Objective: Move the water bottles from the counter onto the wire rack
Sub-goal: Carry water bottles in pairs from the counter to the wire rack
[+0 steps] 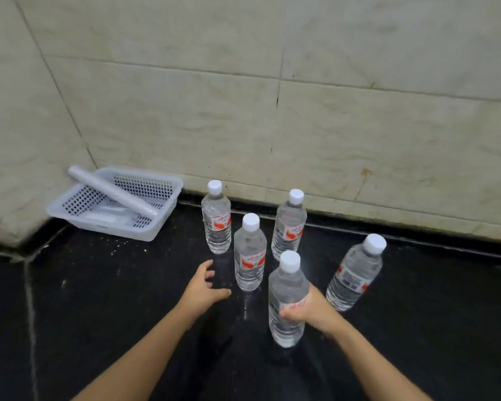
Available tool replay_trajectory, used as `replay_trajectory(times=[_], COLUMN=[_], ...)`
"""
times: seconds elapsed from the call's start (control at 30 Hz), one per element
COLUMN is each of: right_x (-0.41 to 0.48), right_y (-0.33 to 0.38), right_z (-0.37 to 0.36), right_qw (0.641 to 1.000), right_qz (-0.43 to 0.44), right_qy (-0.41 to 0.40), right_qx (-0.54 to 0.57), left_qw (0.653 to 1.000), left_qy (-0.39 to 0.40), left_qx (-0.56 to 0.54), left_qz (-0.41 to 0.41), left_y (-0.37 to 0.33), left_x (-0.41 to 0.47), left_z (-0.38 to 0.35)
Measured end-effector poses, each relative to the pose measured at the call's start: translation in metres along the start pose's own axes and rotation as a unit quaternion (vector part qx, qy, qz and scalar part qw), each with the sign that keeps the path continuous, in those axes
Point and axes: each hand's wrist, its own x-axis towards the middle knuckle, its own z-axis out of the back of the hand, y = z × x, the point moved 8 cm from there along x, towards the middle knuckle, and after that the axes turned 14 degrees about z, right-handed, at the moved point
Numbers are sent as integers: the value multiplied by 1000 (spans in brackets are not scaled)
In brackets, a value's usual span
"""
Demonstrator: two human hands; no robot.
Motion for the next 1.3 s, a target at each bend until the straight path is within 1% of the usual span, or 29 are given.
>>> replay_trajectory(times=[0.1, 0.17, 0.23, 0.37, 0.4, 0.5, 0.6, 0.7, 0.77, 0.9, 1.0, 1.13, 1.23, 1.3], right_x=[3, -1, -10, -30, -33, -40, -48, -65, -84, -134, -171, -233, -290, -336], right_y=[-6, -12, -17, -20, -20, -19, -11, -4, -2, -2, 8, 23, 37, 46], right_z=[7, 11, 14, 1, -5, -18, -28, -41, -49, -57, -50, -29, -10, 4], right_qw=[992, 978, 962, 934, 927, 904, 889, 887, 878, 846, 835, 822, 809, 794], right_qz=[15, 7, -7, -49, -59, -68, -71, -82, -81, -127, -152, -169, -164, -151], right_qy=[-128, -210, -274, -348, -364, -415, -447, -451, -469, -516, -525, -540, -561, -587], right_qx=[0, 0, -16, -58, -68, -74, -66, -64, -54, -44, -59, -73, -62, -48], left_qw=[999, 995, 991, 971, 965, 959, 948, 938, 932, 922, 917, 902, 879, 864], left_qy=[44, 76, 104, 193, 205, 201, 234, 269, 289, 327, 351, 396, 439, 466], left_qx=[9, 18, 20, 53, 60, 75, 84, 84, 83, 95, 97, 103, 108, 110], left_qz=[-29, -54, -79, -133, -150, -187, -199, -203, -204, -185, -161, -136, -148, -158], left_y=[-20, -33, -45, -64, -69, -79, -77, -70, -64, -43, -34, -28, -32, -33], left_x=[26, 41, 53, 63, 63, 62, 59, 49, 40, 22, 6, -33, -87, -126], left_z=[-13, -20, -23, -35, -38, -39, -40, -42, -43, -45, -57, -99, -148, -185])
